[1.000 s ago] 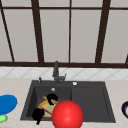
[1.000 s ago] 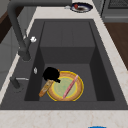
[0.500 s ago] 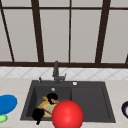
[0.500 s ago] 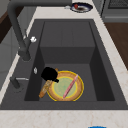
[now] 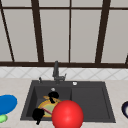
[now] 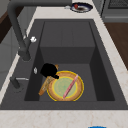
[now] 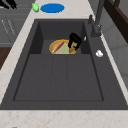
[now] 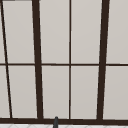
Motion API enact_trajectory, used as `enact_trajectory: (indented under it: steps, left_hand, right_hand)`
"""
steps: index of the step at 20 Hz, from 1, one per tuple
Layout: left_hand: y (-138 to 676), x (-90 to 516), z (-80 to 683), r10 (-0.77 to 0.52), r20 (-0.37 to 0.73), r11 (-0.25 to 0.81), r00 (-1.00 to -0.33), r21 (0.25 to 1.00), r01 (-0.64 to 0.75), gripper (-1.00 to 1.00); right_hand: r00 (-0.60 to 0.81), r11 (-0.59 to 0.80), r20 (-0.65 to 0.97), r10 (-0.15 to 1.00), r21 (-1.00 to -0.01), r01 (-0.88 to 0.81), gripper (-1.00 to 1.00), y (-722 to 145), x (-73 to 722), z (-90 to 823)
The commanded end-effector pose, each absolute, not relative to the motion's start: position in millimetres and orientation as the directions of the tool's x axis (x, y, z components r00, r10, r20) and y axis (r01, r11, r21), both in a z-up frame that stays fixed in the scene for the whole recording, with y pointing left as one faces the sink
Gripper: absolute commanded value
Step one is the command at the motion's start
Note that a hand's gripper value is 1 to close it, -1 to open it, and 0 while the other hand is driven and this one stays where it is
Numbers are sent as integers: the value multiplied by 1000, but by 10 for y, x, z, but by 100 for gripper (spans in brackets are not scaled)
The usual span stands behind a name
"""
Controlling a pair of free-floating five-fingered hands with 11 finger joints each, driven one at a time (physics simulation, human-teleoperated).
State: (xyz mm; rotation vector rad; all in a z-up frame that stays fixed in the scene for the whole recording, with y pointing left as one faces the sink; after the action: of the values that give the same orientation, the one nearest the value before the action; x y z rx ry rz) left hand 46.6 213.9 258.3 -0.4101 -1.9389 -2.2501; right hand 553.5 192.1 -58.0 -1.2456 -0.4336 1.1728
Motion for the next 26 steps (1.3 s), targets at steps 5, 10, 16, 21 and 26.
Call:
enact_trajectory:
  steps: [5, 10, 16, 21, 26]
  left_hand:
    - [2139, 466, 2583, 69, 296, -158, -953, 946, 283, 0]
    - [2139, 466, 2583, 69, 296, -158, -953, 946, 283, 0]
    - [2139, 466, 2583, 69, 296, -158, -953, 946, 283, 0]
    - [2139, 466, 2583, 69, 296, -158, -953, 946, 283, 0]
    - [2139, 466, 2583, 69, 296, -158, -953, 946, 283, 0]
  right_hand:
    - [468, -121, -337, 817, -894, -431, 100, 1785, 5757, -449]
    - [347, -173, -368, 862, -859, -483, 100, 1614, 5756, -239]
    - [286, -163, -336, 897, -854, -493, 100, 1316, 5521, 181]
    - [271, -141, -303, 914, -861, -489, 100, 1098, 5311, 563]
    - [277, -146, -303, 912, -870, -472, 100, 862, 5020, 950]
